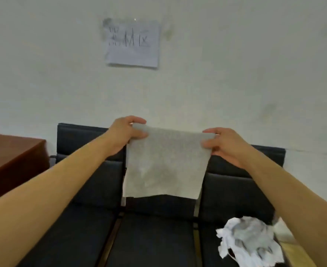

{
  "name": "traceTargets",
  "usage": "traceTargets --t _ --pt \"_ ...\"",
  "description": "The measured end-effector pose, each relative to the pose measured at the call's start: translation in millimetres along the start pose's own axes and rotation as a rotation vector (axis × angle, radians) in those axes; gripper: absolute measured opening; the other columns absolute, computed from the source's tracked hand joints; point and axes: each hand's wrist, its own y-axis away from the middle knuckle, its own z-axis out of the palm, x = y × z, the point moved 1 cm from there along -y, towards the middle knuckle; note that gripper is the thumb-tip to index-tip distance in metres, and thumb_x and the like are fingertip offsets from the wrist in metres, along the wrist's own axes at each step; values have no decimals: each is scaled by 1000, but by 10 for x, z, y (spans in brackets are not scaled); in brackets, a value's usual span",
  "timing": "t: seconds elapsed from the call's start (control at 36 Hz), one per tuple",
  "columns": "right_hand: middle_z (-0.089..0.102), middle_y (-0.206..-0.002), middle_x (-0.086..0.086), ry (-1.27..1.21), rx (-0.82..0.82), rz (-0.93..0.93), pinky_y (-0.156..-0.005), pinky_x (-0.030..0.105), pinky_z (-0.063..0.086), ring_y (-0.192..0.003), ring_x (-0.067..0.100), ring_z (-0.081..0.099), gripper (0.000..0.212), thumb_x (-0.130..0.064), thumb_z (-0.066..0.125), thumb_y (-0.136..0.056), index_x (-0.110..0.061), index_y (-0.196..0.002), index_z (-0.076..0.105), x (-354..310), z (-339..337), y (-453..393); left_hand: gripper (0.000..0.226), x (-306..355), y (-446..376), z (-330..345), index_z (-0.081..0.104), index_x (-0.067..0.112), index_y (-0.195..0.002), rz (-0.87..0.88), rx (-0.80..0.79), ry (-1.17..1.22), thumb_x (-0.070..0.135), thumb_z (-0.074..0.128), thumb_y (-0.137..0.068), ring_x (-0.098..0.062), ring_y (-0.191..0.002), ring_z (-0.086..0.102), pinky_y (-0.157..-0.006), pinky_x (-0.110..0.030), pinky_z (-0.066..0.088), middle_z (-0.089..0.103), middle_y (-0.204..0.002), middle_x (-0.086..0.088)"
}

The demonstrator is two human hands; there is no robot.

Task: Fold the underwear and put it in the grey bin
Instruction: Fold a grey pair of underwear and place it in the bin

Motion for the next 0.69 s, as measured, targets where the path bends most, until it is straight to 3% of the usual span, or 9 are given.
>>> traceTargets --t 0.08,0.25,0.42,0.53,0.64,0.69 --pt "59 -107 17 130 60 -118 -72 29 57 -88 22 61 37 13 63 -79 1 -113 56 -712 -149 195 34 713 85 -137 63 14 -103 96 32 -12 -6 70 -76 -20 -86 59 -76 -28 54 60 -98 -9" --pt "61 -101 14 277 166 -291 -69 31 57 -81 19 61 24 4 64 -82 -1 -105 60 -1623 -295 543 35 1619 273 -363 62 11 -105 171 42 -51 -7 70 -77 -22 -93 58 -88 -36 53 57 -101 -7" --pt "64 -91 9 361 291 -458 -79 37 57 -88 24 63 20 2 70 -77 -5 -95 64 -2108 -339 743 37 2067 335 -496 61 16 -89 283 127 -85 -16 67 -73 -19 -85 56 -72 -28 54 53 -98 -7" --pt "65 -97 11 470 350 -510 -81 39 57 -91 25 64 21 -4 72 -75 -11 -93 64 -2287 -355 771 40 2229 290 -528 60 12 -100 361 209 -136 -14 70 -72 -20 -91 54 -76 -27 48 55 -89 0" --pt "63 -94 8 553 413 -545 -82 41 56 -92 25 63 19 -6 72 -75 -13 -90 63 -2431 -429 795 44 2402 233 -484 60 9 -114 424 257 -250 -6 72 -75 -18 -97 52 -68 -20 44 55 -104 -5" --pt "62 -94 6 584 434 -545 -82 39 56 -91 24 62 19 -8 72 -75 -13 -91 62 -2477 -465 787 42 2463 194 -463 61 7 -113 442 287 -298 -4 73 -75 -19 -98 52 -72 -24 44 55 -107 -5"
